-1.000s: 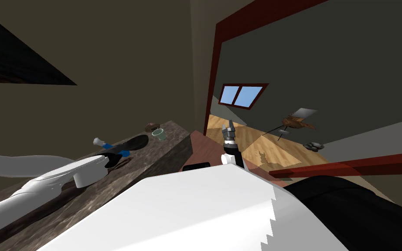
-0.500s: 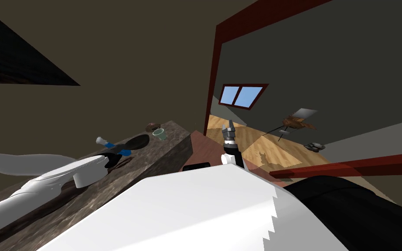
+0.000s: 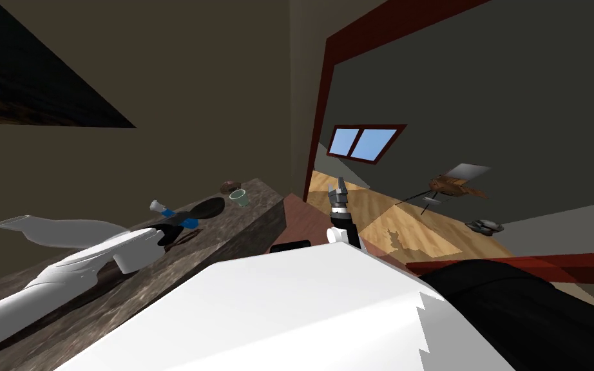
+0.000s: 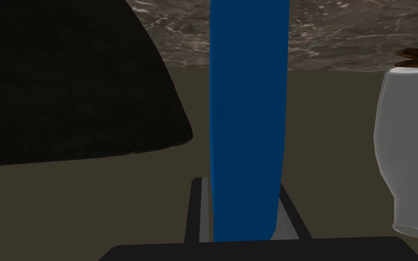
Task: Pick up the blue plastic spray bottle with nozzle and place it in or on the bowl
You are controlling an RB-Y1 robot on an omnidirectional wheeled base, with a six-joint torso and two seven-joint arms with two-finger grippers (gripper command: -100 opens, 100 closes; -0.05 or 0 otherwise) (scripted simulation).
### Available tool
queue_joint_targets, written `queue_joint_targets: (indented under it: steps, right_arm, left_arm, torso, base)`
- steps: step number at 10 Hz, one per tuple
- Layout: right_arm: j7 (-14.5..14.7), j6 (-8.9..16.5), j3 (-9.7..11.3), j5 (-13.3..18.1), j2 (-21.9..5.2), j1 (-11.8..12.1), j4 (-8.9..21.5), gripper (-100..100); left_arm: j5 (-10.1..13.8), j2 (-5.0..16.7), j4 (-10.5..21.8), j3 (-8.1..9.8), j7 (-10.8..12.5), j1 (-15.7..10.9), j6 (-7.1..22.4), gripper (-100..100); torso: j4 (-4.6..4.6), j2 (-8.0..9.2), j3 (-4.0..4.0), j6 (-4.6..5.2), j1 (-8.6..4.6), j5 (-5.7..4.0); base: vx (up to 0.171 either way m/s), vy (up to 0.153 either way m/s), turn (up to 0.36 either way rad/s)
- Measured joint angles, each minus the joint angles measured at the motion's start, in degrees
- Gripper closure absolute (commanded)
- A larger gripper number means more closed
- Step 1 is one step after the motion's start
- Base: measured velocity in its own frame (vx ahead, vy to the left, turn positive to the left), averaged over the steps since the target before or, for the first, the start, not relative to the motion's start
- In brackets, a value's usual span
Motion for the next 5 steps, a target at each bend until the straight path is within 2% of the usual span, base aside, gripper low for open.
queue_joint_targets:
  steps: [1,2,5]
  right_arm:
    - [0.0,0.0,0.0,0.0,0.0,0.0,0.0,0]
    - [0.0,0.0,0.0,0.0,0.0,0.0,0.0,0]
    - [0.0,0.0,0.0,0.0,0.0,0.0,0.0,0]
  left_arm:
    - [0.5,-0.6,0.0,0.51,-1.7,-0.3,-0.5,100]
    - [0.6,-0.9,0.2,0.63,-2.9,-0.4,-0.7,100]
    - [2.0,-3.4,-0.8,3.42,-7.5,-0.3,-2.3,100]
  torso:
    - [-0.02,0.00,-0.02,0.08,0.01,0.04]
    - [-0.03,0.02,-0.01,0.14,0.06,0.07]
    - [-0.08,-0.06,-0.07,0.03,0.08,0.16]
  base:
    - [0.017,-0.008,-0.008]
    - [0.030,-0.004,0.166]
    - [0.048,-0.017,0.134]
